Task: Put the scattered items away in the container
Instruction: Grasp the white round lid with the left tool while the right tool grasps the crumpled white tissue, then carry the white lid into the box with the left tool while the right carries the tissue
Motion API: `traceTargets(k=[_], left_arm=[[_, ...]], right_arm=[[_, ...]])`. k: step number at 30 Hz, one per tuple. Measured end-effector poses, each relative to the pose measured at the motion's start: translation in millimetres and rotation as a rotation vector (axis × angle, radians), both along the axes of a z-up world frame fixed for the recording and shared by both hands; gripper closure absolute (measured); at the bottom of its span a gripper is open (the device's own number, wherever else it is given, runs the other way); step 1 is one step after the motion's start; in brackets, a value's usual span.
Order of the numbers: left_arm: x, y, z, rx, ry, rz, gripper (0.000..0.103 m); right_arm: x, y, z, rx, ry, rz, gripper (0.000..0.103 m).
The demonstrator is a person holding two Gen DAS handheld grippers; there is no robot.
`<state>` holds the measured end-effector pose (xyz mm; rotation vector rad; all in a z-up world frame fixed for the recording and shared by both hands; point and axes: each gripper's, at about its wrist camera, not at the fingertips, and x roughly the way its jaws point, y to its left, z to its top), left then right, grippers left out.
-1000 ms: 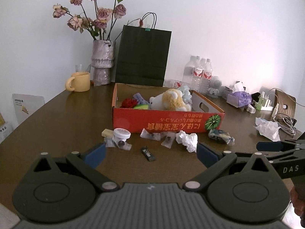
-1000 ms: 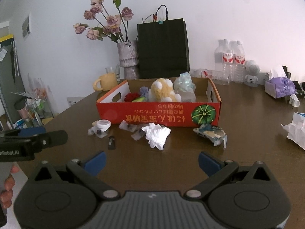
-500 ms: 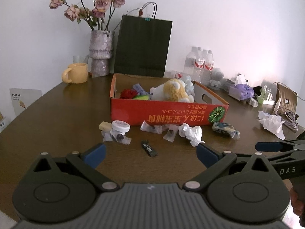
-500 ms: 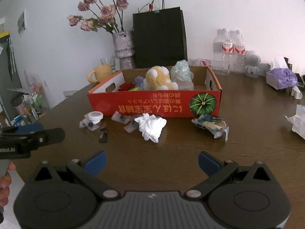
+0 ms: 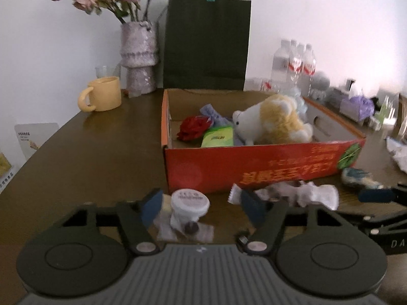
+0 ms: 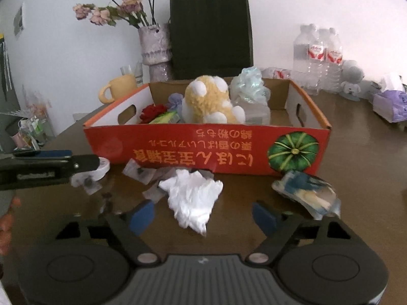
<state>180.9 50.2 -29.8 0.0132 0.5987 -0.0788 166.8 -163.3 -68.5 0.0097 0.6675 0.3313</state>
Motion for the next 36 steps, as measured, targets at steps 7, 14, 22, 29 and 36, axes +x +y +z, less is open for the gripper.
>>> traceTargets(k=[7, 14, 22, 29, 36], left_arm=[[23.7, -0.7, -15.5, 0.053, 0.054, -0.021, 0.057], [5.8, 7.4, -8.6, 0.031, -0.004, -0.006, 0.063], [-19.7, 27.5, 23.5, -0.119, -0.065, -0.009, 0.063], [-23.5, 21.8, 39.9, -0.169, -0.106, -0.035, 0.063], [-0.7, 10.9, 55.9, -0.231, -0.151, -0.047, 0.063]], right_arm=[[24.8, 11.3, -8.9, -0.006, 0.036, 0.023, 0.059], [17.4, -0.7, -2.3, 0.05, 0.005, 0.02, 0.068], [3.1, -16.5, 12.0, 0.095, -0.049, 0.005, 0.068], [-1.9, -23.7, 23.8, 0.115, -0.094, 0.001, 0.068], [10.3, -36.7, 47.0, 0.13, -0.177, -0.024, 0.068]])
